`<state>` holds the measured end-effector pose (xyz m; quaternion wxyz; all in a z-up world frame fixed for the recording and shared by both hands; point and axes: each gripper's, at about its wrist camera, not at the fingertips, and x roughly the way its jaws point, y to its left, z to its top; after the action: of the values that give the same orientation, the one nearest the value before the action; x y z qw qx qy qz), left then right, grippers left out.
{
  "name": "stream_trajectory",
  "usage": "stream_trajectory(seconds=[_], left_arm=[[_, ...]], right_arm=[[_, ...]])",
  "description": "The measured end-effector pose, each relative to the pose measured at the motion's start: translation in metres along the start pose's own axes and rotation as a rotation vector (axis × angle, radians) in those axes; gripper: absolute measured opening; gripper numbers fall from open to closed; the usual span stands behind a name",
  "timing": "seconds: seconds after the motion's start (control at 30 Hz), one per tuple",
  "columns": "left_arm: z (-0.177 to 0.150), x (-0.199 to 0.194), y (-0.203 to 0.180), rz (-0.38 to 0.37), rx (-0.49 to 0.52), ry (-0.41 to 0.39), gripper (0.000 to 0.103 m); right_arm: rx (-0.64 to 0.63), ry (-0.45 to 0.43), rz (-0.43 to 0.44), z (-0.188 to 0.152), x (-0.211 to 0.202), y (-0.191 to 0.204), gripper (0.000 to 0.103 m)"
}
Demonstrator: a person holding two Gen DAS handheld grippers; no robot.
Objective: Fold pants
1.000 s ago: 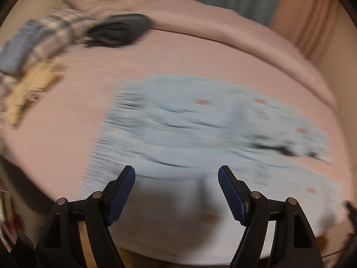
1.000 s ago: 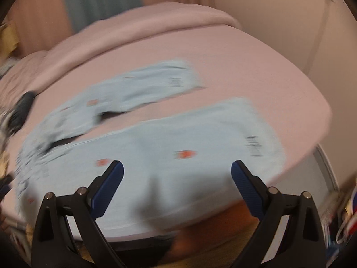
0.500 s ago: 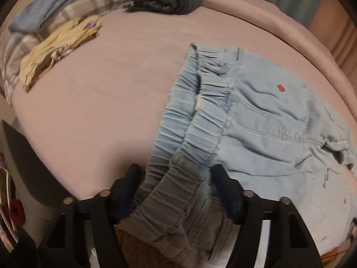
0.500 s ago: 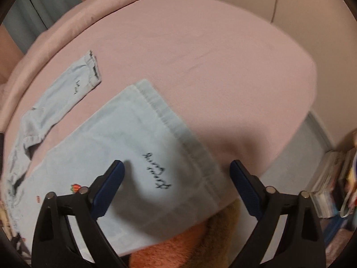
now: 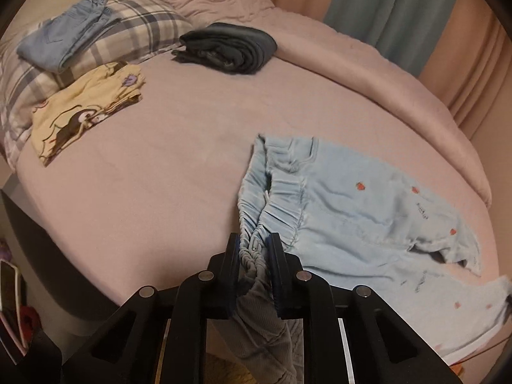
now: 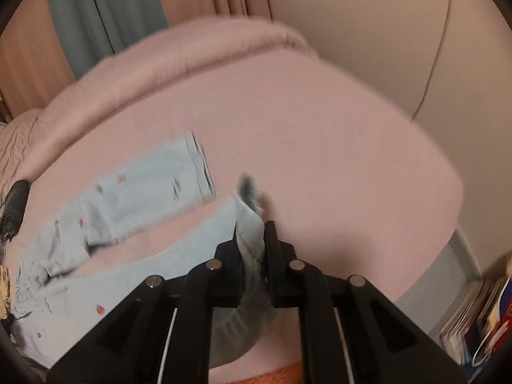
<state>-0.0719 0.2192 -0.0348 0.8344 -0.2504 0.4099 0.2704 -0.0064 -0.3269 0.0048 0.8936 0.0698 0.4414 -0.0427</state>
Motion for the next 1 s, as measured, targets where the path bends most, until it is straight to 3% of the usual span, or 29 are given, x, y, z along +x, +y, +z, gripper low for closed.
stream_trajectory(seconds=[0.07, 0.13, 0.23, 0.33, 0.47, 0.57, 0.63, 0.77, 0.8, 0.9, 1.0], left_arm=[[-0.008, 0.02, 0.003, 0.054, 0.028, 0.05, 0.018], [-0.018, 0.038, 0.007, 0.086, 0.026, 0.094, 0.018], [-0.019, 0.046, 0.011, 0.102, 0.047, 0.09, 0.026], [-0.01, 0.044, 0.016, 0.078, 0.027, 0.119, 0.026], [-0.014, 0.042, 0.011, 0.116, 0.065, 0.099, 0.026], [-0.019, 0.044, 0.009, 0.138, 0.074, 0.103, 0.028], [-0.016, 0.041, 0.008, 0.134, 0.089, 0.121, 0.029], [-0.013, 0.019, 0.007, 0.114, 0.112, 0.084, 0.03], [-0.013, 0.015, 0.007, 0.128, 0.111, 0.079, 0.033], [-0.013, 0.01, 0.008, 0.079, 0.082, 0.085, 0.034], [-0.015, 0.007, 0.002, 0.023, 0.061, 0.08, 0.036]], right_arm=[[0.007, 0.025, -0.04, -0.006, 0.009, -0.006, 0.011], [0.036, 0.108, -0.072, -0.021, 0.038, -0.015, 0.011], [0.025, 0.233, -0.099, -0.049, 0.083, -0.023, 0.012], [0.018, 0.231, -0.098, -0.044, 0.081, -0.025, 0.012], [0.005, 0.18, -0.093, -0.037, 0.06, -0.021, 0.013], [-0.004, 0.243, -0.123, -0.046, 0.081, -0.024, 0.014], [-0.02, 0.244, -0.154, -0.05, 0.084, -0.022, 0.032], [0.0, 0.156, -0.199, -0.037, 0.049, -0.029, 0.049], [0.019, 0.139, -0.196, -0.035, 0.04, -0.034, 0.059], [0.085, 0.125, -0.164, -0.041, 0.03, -0.047, 0.061], [0.161, 0.184, -0.099, -0.063, 0.044, -0.046, 0.061]])
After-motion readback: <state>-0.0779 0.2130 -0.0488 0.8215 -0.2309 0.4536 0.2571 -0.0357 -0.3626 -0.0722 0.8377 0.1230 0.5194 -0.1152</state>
